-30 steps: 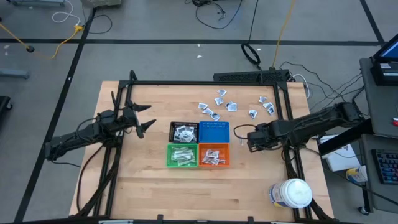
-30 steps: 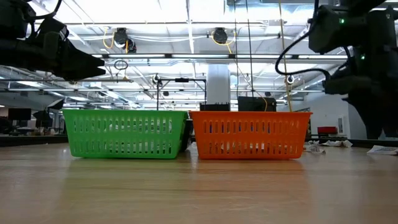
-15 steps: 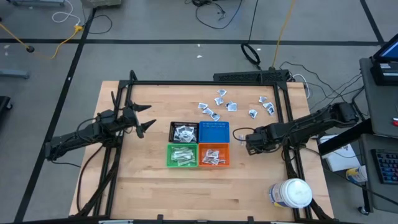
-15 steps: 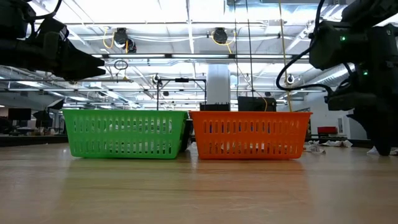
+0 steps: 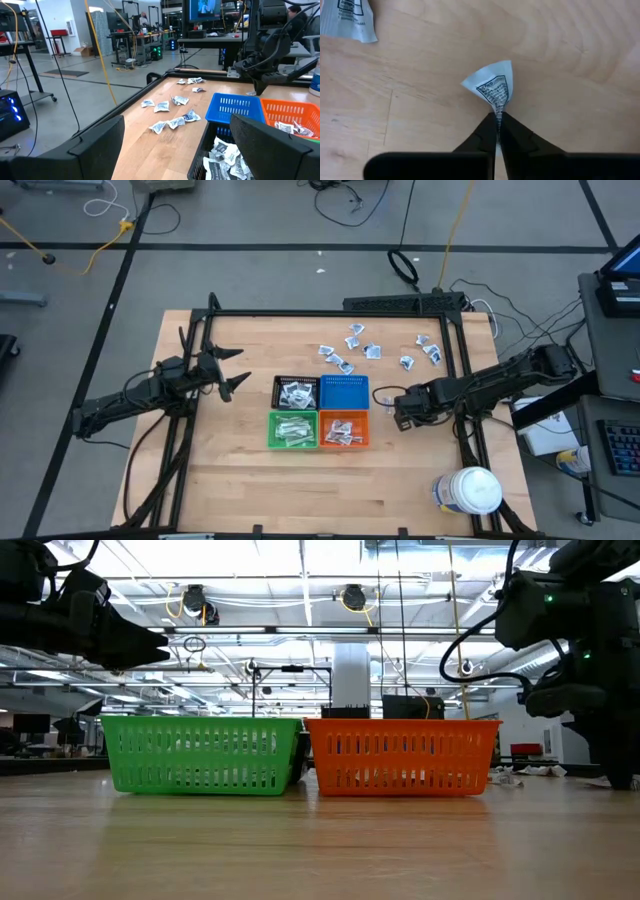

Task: Pick & Place First Aid Supplies
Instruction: Put the ointment pack into the orange bin

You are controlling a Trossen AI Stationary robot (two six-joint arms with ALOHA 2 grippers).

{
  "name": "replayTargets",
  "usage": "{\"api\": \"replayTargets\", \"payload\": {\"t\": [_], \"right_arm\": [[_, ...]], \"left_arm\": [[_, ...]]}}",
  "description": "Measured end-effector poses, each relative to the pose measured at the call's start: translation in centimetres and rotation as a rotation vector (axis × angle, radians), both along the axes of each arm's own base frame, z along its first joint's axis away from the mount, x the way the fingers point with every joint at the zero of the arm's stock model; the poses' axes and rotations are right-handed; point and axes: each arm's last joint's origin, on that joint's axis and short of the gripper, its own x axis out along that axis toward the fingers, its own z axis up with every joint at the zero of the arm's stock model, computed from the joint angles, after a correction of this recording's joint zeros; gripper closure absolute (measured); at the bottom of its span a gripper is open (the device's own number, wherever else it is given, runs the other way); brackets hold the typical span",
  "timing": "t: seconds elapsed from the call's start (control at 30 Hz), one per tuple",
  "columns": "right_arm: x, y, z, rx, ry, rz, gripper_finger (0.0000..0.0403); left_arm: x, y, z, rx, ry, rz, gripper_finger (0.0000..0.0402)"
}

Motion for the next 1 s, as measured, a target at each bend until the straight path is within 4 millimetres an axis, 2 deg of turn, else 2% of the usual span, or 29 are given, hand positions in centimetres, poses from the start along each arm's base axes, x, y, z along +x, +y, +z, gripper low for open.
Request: {"api": "replayTargets", "payload": {"t": [0.17, 0.67, 1.0], "right_arm": [[0.2, 0.0, 0.6, -0.014, 0.017, 0.018, 0.0400], [1.6, 0.1, 6.3, -0.046, 0.081, 0.131, 0.0402], [1.6, 0.1, 8.5, -0.050, 0.157, 0.157, 0.0402]], "left_arm": [[0.0, 0.0, 0.0, 0.000, 0.000, 0.000, 0.0036], [0.0, 0.0, 0.0, 0.000, 0.000, 0.000, 0.0036], [0.0, 0.0, 0.0, 0.000, 0.000, 0.000, 0.0036]]}}
